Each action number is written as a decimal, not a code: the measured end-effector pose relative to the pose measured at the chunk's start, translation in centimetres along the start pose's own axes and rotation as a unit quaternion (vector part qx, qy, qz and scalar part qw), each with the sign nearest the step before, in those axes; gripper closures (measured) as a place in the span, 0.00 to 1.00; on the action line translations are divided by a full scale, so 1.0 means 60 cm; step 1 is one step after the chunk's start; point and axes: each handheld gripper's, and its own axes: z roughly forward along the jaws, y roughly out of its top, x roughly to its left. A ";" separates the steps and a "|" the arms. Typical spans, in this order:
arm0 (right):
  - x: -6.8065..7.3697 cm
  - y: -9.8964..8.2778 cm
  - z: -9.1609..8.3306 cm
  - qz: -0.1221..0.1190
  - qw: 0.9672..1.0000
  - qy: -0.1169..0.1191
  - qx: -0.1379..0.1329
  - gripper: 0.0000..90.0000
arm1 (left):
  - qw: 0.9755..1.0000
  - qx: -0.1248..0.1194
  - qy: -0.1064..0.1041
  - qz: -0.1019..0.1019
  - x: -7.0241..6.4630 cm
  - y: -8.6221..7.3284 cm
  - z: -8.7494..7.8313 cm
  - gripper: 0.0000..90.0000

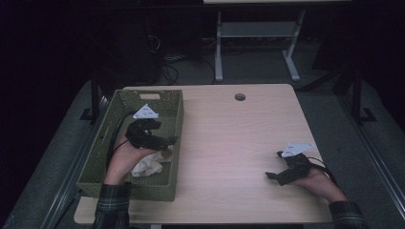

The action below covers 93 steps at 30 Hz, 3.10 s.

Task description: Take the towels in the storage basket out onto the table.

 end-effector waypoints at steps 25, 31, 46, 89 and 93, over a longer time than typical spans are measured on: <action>0.000 0.000 0.000 0.000 1.000 0.000 0.000 0.02 | 0.997 0.056 0.049 -0.035 0.062 -0.072 0.011 0.16; 0.000 0.000 0.000 0.000 1.000 0.000 0.000 0.02 | 0.996 0.062 0.052 -0.042 0.071 -0.088 0.023 0.15; 0.000 0.000 0.000 0.000 1.000 0.000 0.000 0.02 | 0.989 0.114 0.046 -0.080 0.091 -0.125 0.059 0.15; 0.000 0.000 0.001 0.001 1.000 -0.001 -0.001 0.02 | 0.962 0.255 0.047 -0.081 0.083 -0.138 0.087 0.55; 0.000 0.000 0.001 0.001 1.000 -0.001 -0.001 0.02 | 0.967 0.237 0.032 -0.088 0.086 -0.133 0.077 0.72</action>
